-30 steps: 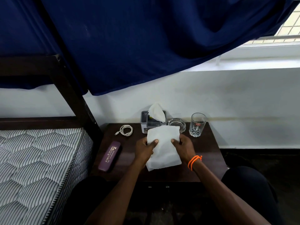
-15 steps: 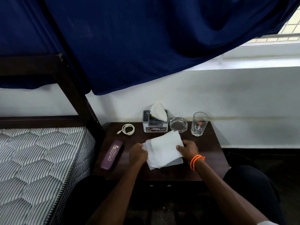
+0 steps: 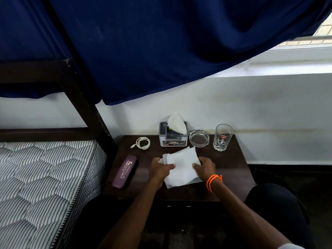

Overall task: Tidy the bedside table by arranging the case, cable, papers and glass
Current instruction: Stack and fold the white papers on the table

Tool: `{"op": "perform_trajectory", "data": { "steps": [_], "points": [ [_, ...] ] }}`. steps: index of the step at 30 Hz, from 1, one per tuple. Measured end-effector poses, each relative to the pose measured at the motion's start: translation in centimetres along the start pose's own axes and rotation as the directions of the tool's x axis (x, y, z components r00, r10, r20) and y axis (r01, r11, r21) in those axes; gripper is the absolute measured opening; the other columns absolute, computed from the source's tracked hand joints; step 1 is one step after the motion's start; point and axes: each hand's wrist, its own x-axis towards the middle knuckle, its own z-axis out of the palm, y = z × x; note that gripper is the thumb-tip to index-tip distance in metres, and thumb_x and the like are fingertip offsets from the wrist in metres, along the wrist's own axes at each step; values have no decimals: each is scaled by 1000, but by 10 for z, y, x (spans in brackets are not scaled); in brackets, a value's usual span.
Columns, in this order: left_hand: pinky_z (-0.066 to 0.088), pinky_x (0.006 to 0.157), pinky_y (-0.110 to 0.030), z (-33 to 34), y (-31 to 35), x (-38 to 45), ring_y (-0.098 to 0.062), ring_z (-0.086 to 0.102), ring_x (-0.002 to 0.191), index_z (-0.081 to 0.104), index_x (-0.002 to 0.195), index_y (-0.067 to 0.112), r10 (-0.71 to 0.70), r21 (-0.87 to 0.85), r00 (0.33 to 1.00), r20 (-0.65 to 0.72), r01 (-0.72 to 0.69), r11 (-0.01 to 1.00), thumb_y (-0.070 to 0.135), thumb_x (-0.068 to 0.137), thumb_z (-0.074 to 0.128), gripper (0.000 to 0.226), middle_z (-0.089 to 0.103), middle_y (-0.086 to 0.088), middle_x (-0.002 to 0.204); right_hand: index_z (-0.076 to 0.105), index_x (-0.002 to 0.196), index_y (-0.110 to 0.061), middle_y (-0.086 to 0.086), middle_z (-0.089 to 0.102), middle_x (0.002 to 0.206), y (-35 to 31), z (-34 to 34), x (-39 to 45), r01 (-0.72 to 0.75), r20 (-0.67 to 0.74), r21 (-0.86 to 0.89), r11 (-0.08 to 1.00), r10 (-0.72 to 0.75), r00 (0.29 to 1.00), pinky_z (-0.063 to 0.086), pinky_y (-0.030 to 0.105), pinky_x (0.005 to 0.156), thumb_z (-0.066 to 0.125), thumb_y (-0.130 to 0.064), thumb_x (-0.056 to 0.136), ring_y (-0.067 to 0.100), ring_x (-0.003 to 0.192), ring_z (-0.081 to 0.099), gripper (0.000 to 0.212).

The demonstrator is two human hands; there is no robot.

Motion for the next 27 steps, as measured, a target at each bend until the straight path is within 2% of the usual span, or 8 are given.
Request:
{"op": "perform_trajectory", "data": {
  "steps": [2,5,7,10,15,17,21,27],
  "points": [
    [46,49,-25,1,3,-1,-15,62,60,55,111,9,-22,-56,999,45,25,998,15,71,90,54,71,-11,88,76,97,-10,8,75,88,0,0,0,5,0,-4,1000,-5,1000,40,21,69,68,-11,86,18,79,64,14],
    [40,41,-20,2,2,-3,-14,64,58,56,91,19,-31,-19,998,49,31,999,22,73,89,38,71,-7,78,76,99,-9,9,76,90,0,0,0,4,5,-3,1000,-4,1000,40,21,70,68,-11,86,19,80,64,15],
    [49,48,-24,2,1,-3,-18,68,65,60,100,13,9,86,1000,29,-11,996,26,73,88,41,73,-8,79,76,99,-10,8,76,91,0,-1,1,7,2,-5,1000,-7,1000,40,21,70,68,-12,86,20,81,65,15],
    [56,80,-29,-1,0,-3,-20,71,93,64,112,13,194,391,981,-3,-177,903,32,71,87,51,72,-1,99,76,100,-11,6,75,91,1,0,0,18,-4,-17,1000,-18,1000,39,19,71,69,-13,87,16,78,61,16],
    [55,88,-29,-1,0,-8,-16,68,100,71,109,21,347,544,937,27,-305,782,36,76,83,38,72,1,109,76,102,-11,8,76,94,2,0,1,23,-2,-22,1000,-23,1000,41,21,73,69,-13,86,17,80,62,18],
    [54,91,-31,-2,-1,-7,-16,67,103,71,111,24,356,565,934,24,-307,766,38,77,82,39,69,2,108,76,102,-11,9,76,94,2,0,1,21,-1,-26,999,-21,1000,41,22,73,68,-14,87,19,81,63,18],
    [55,89,-29,0,-1,-7,-16,69,99,62,127,21,257,452,966,29,-242,859,35,72,87,62,70,4,101,76,102,-9,8,75,90,2,0,1,22,1,-24,999,-22,1000,41,21,71,68,-13,87,19,80,64,17],
    [51,100,-39,0,-2,-2,-27,58,127,42,145,14,299,498,952,-71,-226,838,33,72,84,86,63,-7,133,76,103,-11,-1,68,82,1,-1,0,9,-6,-5,1000,-9,1000,39,18,69,69,-13,88,12,73,59,17]
  ]
}}
